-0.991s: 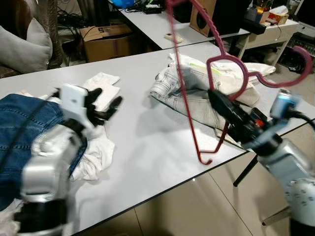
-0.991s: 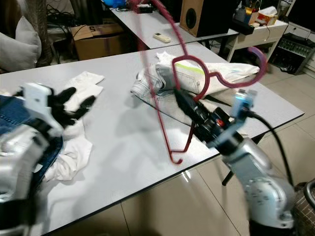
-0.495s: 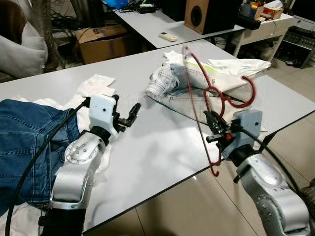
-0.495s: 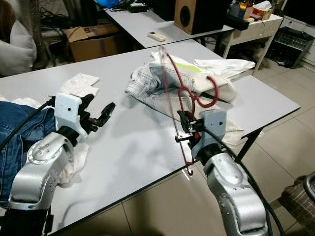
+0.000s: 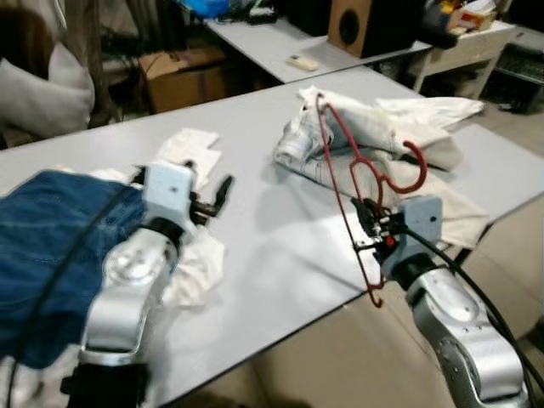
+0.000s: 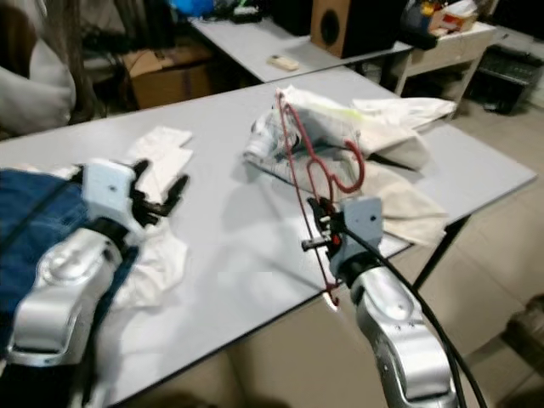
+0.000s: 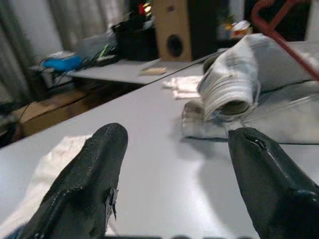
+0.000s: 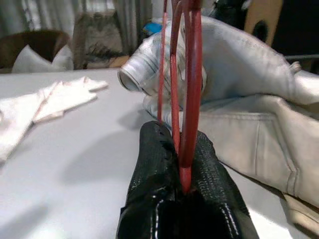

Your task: Hang hanger

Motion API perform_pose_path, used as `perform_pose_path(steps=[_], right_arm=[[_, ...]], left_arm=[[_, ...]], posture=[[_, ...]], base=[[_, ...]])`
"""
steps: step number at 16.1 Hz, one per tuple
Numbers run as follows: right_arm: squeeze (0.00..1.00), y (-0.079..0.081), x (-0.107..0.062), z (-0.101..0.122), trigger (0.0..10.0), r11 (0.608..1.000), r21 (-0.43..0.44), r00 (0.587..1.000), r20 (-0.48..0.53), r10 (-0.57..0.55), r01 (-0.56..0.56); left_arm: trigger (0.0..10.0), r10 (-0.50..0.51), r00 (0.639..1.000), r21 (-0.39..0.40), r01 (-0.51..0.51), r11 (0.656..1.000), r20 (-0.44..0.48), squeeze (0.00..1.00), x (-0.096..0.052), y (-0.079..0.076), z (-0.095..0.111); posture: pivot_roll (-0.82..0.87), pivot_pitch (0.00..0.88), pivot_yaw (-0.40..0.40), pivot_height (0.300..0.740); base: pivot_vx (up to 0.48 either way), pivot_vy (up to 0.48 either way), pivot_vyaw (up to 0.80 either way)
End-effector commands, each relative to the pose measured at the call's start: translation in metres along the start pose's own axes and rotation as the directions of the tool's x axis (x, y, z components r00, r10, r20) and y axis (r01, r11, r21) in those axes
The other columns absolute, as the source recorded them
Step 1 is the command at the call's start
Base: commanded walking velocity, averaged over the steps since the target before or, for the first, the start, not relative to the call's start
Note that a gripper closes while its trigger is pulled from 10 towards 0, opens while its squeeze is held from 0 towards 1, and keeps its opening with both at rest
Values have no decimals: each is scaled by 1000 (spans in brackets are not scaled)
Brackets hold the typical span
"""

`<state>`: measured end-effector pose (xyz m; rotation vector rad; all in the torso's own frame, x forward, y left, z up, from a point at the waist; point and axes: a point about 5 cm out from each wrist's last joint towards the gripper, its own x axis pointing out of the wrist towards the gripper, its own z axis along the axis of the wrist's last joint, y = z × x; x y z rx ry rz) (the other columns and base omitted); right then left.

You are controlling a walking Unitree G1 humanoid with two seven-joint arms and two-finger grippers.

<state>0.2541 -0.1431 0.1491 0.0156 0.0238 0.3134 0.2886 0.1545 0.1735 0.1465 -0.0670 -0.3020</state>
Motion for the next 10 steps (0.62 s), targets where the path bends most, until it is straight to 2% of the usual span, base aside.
perform_pose_path(steps=[1,2,4,7,10], right_arm=[[0,6,2,4,10000,1000,0,999,39,22,-22],[0,6,3,5,10000,999,-45,998,53,14,-12],[0,8,4,8,10000,999,-22,996,76,36,-35],[0,1,4,17,10000,1000,-13,989,145,-6,8],[0,0,6,18,10000,1000,-31,989,147,9,-5]], left_arm=[[10000,18,1000,19,-18,1000,5,0,-1,5,2],[10000,19,1000,20,-19,1000,5,0,-1,5,2],[10000,21,1000,21,-21,1000,7,0,0,6,2],[10000,28,1000,24,-28,999,9,0,-2,5,1],[10000,42,999,26,-42,999,8,0,-4,7,1]], posture=[[-118,0,19,740],[-121,0,18,740],[-123,0,17,740],[-118,0,9,740],[-114,0,4,740]], base=[[0,394,0],[0,390,0],[0,390,0],[0,389,0],[0,390,0]])
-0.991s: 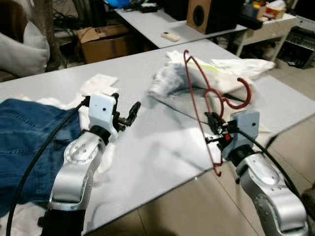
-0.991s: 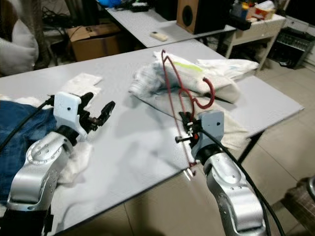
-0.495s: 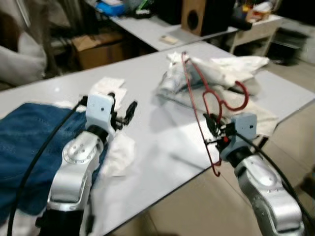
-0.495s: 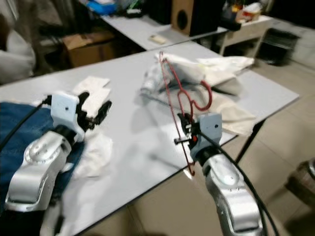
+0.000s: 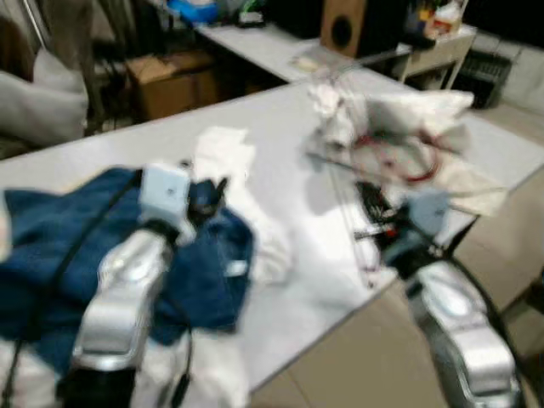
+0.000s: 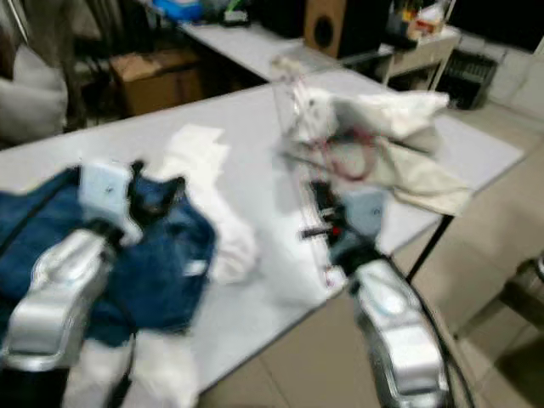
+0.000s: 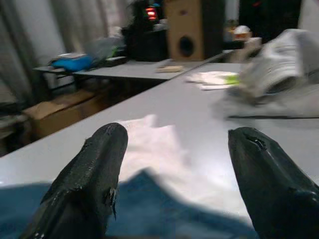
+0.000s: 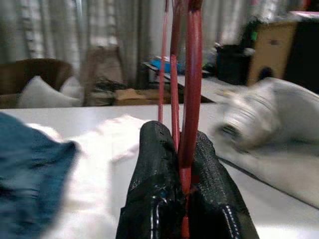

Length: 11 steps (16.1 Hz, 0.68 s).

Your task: Hang hanger

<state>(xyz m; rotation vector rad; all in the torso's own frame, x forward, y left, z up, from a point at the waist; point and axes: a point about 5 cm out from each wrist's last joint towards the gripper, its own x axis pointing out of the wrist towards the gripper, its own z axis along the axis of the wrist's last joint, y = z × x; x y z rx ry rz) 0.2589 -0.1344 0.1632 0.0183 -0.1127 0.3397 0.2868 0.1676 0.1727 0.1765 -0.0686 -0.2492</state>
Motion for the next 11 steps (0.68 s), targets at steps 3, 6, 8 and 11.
perform_pose_path(steps=[3,6,8,11], right_arm=[[0,-7,1,-1,10000,999,-36,1000,-4,-25,25],[0,-7,2,-2,10000,996,-79,999,-3,-32,31],[0,-10,1,1,10000,1000,-17,1000,5,-10,11],[0,-7,-2,4,10000,995,-96,999,27,44,-41]], left_arm=[[10000,1,1000,1,-1,1000,18,0,-1,-1,4],[10000,13,999,41,-15,999,38,0,-2,2,9],[10000,24,999,59,-26,998,43,0,-1,3,9],[10000,21,997,39,-23,999,68,0,-2,5,13]], posture=[[-103,0,-4,740],[-103,0,-2,740],[-105,0,2,740],[-105,0,5,740]], base=[[0,362,0],[0,-160,0],[0,-480,0],[0,-160,0]])
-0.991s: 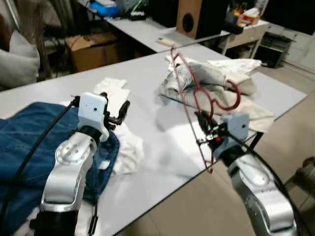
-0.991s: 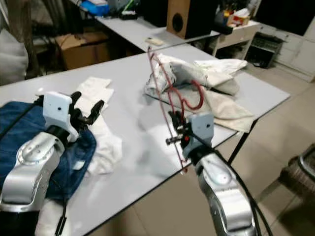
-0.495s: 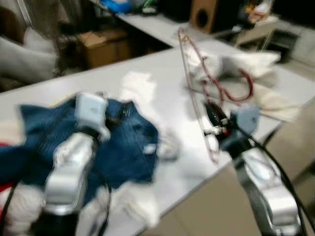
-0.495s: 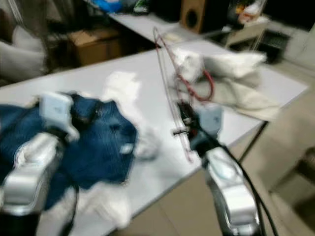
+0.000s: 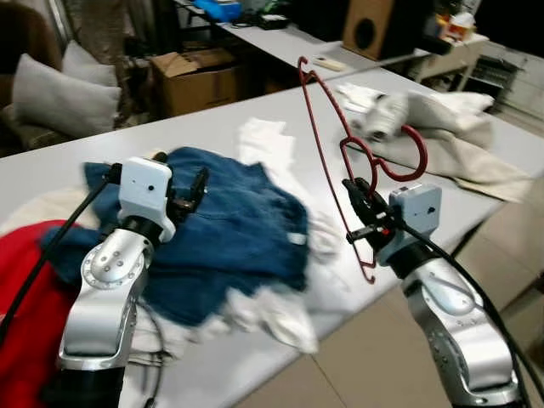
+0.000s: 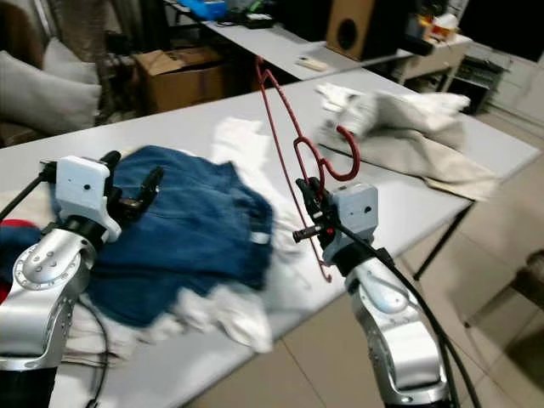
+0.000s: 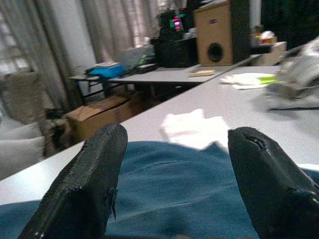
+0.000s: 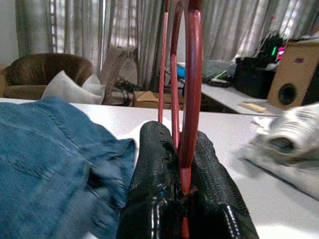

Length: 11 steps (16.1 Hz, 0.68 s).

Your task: Hang hanger

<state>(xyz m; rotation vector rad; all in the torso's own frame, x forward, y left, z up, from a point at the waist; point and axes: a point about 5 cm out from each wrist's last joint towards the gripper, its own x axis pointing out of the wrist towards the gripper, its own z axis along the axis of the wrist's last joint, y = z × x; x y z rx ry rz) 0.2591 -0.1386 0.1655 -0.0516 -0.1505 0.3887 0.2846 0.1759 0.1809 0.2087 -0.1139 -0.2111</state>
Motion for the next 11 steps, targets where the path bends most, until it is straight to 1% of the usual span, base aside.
perform_pose_path(steps=[1,2,3,4,5,6,7,11], right_arm=[[0,-1,-3,7,10000,1000,-2,999,51,8,-8],[0,2,-4,12,10000,999,19,995,94,28,-30],[0,4,-5,16,10000,999,20,990,132,40,-44],[0,5,-8,20,10000,999,33,982,183,34,-41],[0,4,-11,22,10000,996,78,974,225,14,-32],[0,2,-13,22,10000,988,153,967,254,-17,-23],[0,1,-15,21,10000,985,170,965,260,-22,-24],[0,-1,-17,19,10000,982,184,965,261,-10,-40]], left_arm=[[10000,-17,999,5,16,1000,35,0,2,-2,9],[10000,-13,999,10,12,1000,40,0,1,2,10],[10000,-8,999,13,8,1000,42,0,1,4,10],[10000,-2,999,18,2,1000,40,0,-1,8,9],[10000,1,999,20,-1,1000,40,0,-2,9,8],[10000,-1,999,19,0,1000,40,0,-3,10,8],[10000,-4,999,18,3,1000,38,0,-3,10,8],[10000,-9,999,21,8,1000,32,0,-3,11,6]], posture=[[-106,0,6,740],[-105,0,6,740],[-105,0,6,740],[-105,0,9,740],[-106,0,12,740],[-105,0,16,740],[-106,0,18,740],[-115,0,26,740]], base=[[0,0,0],[0,0,0],[0,0,0],[0,0,0],[0,0,0],[0,0,0],[0,0,0],[0,0,0]])
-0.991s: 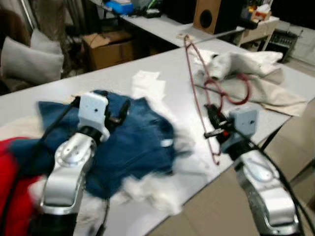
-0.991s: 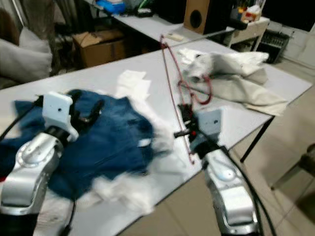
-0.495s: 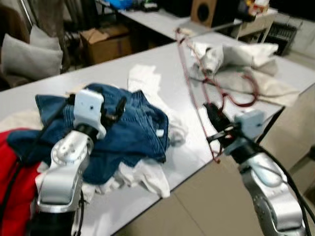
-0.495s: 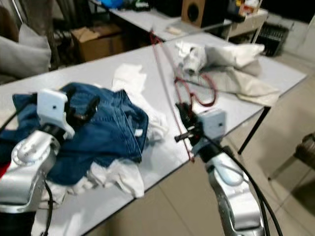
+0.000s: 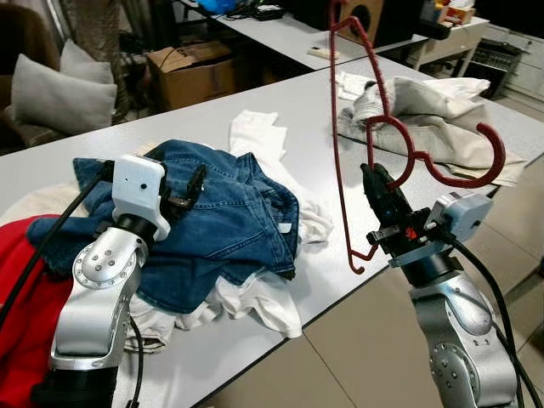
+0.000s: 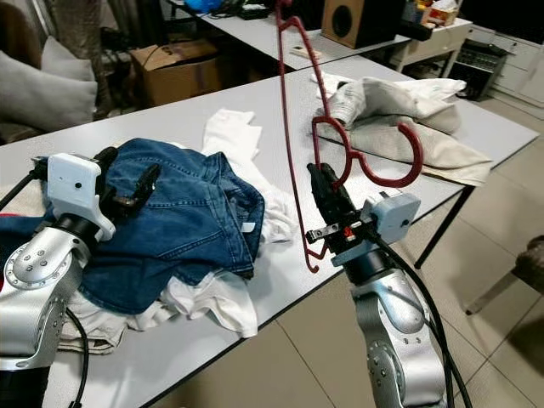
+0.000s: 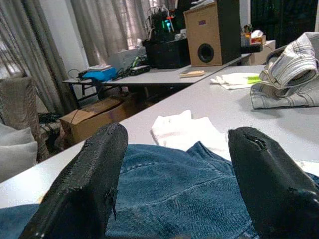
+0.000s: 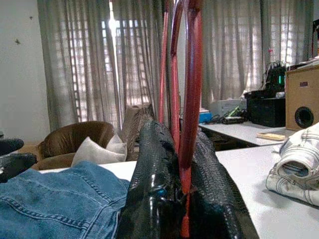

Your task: Hang hanger

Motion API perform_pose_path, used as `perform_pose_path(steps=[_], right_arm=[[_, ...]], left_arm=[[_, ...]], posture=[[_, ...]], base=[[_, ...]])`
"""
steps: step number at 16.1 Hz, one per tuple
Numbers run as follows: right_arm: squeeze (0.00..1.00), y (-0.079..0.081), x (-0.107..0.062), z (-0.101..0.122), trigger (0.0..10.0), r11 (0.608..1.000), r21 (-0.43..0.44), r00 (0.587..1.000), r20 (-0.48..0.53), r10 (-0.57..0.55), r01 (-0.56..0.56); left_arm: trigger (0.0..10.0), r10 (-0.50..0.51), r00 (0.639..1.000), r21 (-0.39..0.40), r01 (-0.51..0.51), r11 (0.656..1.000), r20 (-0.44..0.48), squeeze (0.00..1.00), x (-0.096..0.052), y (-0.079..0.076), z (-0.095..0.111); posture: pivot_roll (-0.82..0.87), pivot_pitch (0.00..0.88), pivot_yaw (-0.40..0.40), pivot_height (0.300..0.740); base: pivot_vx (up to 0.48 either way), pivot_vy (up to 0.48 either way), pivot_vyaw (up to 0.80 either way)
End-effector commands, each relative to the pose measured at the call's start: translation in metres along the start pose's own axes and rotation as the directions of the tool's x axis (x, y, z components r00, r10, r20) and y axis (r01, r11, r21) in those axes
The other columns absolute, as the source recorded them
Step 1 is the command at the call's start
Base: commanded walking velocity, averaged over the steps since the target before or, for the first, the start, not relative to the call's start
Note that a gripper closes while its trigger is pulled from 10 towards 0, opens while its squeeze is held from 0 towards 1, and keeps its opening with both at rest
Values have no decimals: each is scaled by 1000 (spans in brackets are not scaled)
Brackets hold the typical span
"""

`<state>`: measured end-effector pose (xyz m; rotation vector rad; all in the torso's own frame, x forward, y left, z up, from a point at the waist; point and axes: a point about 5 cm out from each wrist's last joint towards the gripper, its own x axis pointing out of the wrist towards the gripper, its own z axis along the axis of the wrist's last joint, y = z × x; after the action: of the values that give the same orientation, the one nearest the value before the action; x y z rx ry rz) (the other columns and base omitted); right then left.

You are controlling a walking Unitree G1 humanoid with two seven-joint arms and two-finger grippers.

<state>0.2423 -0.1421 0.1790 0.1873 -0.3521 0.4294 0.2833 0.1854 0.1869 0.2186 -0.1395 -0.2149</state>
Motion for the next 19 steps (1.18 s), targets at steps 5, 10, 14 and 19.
perform_pose_path(steps=[5,10,14,19], right_arm=[[0,-31,3,-9,10000,985,-90,974,-159,-161,148],[0,-33,2,1,10000,996,-52,973,-215,-84,74],[0,-27,-6,-5,10000,995,-96,956,-290,-38,10],[0,-24,-11,-9,10000,997,-72,948,-316,-22,-1]], left_arm=[[10000,-11,1000,0,11,1000,-2,0,-3,8,5],[10000,16,1000,-22,-17,1000,-12,0,-8,10,4],[10000,-12,1000,-57,12,998,-7,0,-13,-3,5],[10000,-56,998,-40,56,998,-16,0,-16,-16,4]], posture=[[-101,0,17,740],[-103,0,19,740],[-108,0,22,740],[-105,0,18,740]], base=[[0,0,0],[0,-52,0],[0,-478,600],[0,-462,433]])
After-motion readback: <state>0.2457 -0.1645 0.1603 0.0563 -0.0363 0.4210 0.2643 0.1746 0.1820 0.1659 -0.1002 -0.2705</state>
